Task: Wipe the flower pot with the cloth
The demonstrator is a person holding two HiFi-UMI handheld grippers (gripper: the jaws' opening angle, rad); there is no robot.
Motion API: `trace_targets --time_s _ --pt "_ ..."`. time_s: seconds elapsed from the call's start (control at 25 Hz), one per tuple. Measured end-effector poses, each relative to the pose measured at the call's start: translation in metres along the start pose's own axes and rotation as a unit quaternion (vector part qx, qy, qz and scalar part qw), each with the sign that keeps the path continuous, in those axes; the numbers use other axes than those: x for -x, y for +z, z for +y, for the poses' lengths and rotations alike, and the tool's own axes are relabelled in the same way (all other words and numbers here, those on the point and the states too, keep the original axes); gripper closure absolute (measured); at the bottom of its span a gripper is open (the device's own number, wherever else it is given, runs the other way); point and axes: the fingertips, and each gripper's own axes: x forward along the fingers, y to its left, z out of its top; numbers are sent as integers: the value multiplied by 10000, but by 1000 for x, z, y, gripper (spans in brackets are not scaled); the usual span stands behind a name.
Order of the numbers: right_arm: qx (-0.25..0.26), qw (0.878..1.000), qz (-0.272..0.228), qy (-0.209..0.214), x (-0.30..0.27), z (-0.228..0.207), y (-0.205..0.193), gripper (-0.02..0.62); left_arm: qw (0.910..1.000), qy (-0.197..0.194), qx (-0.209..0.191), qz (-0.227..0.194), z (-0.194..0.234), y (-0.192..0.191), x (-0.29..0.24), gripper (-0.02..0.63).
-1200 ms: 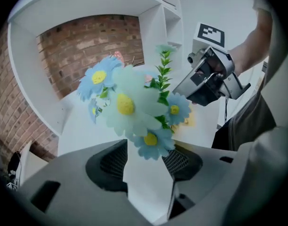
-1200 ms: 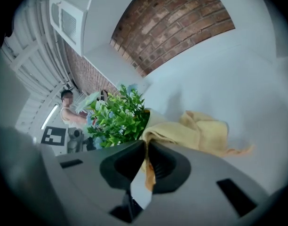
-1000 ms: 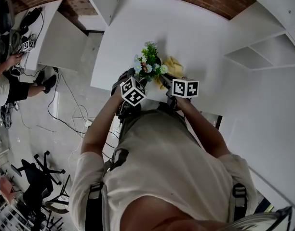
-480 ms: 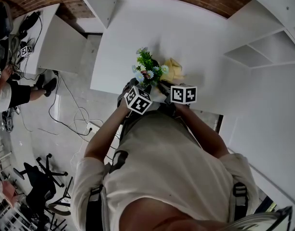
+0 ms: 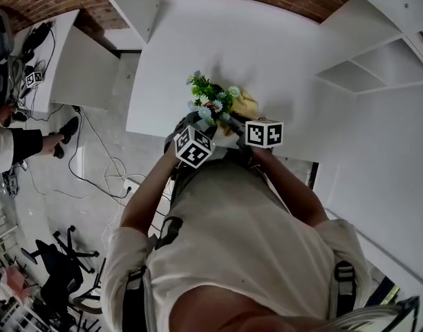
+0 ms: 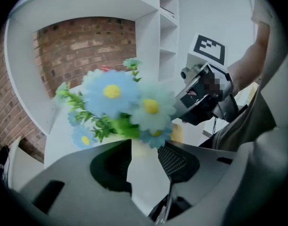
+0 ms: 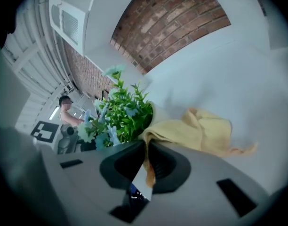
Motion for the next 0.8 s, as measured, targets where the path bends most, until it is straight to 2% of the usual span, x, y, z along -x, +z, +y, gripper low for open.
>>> trace_targets --time_s 0.12,0.2,0.24,0.36,0.48,0.56,0.64,0.8 --pt "-124 9999 -97 -21 3 -6 10 554 9997 253 -12 35 44 -13 12 409" --pt "-102 9999 -109 -63 4 -9 16 554 9992 247 -312 75 68 -16 9 403" --pt "-83 9999 -116 -82 4 -10 19 554 9984 205 -515 87 76 -14 6 372" --pt "-36 9997 -166 -164 4 -12 29 554 9931 75 -1169 58 82 1 -5 346" --pt "-37 9991 -316 -283 7 -18 43 554 9895 2 -1445 6 72 13 -12 344" --pt "-71 9986 -420 -308 5 -20 49 554 9910 52 -1337 -66 68 14 -13 375" --pt "-121 9983 -487 -304 4 -22 47 554 9941 115 -1061 -180 63 13 -15 382" --pt "-145 9993 -276 -208 7 -25 25 554 9988 120 -98 -459 46 15 -16 356"
